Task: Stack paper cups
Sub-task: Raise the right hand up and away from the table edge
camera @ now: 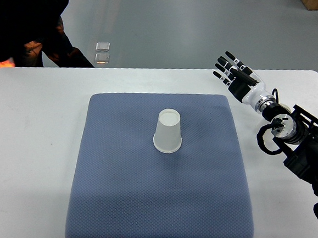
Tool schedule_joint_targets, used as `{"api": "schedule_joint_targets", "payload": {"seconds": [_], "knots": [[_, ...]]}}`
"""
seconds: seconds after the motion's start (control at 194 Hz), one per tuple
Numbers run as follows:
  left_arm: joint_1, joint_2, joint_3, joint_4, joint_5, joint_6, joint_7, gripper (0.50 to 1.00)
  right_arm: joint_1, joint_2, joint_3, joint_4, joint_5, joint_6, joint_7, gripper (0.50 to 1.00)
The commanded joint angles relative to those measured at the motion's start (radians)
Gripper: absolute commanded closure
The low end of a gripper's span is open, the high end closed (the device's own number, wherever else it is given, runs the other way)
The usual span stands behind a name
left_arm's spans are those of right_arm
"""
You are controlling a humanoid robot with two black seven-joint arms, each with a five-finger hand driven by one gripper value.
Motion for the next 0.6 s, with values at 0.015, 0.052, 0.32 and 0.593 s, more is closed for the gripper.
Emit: {"api": "schedule_joint_targets", "payload": {"seconds": [0.015, 0.052, 0.32, 0.593], "knots": [[0.000, 0.000, 0.000, 0.000, 0.000, 0.000, 0.001, 0.500, 0.002, -0.001, -0.002, 0.000, -0.001, 0.000, 0.000, 0.576], [0.000, 0.000, 0.000, 0.000, 0.002, -0.001, 0.000, 0.500, 0.002, -0.001, -0.002, 0.000, -0.001, 0.000, 0.000, 0.576], [0.000, 0.000, 0.000, 0.000, 0.002, -0.017, 0.001, 0.500, 0.011, -0.010, -0.013, 0.001, -0.004, 0.003, -0.002, 0.576], [0.000, 0.000, 0.002, -0.001, 0.002, -0.020, 0.001, 0.500, 0.052, -0.079, -0.032, 0.051, -0.228, 0.063, -0.014, 0.576]]}}
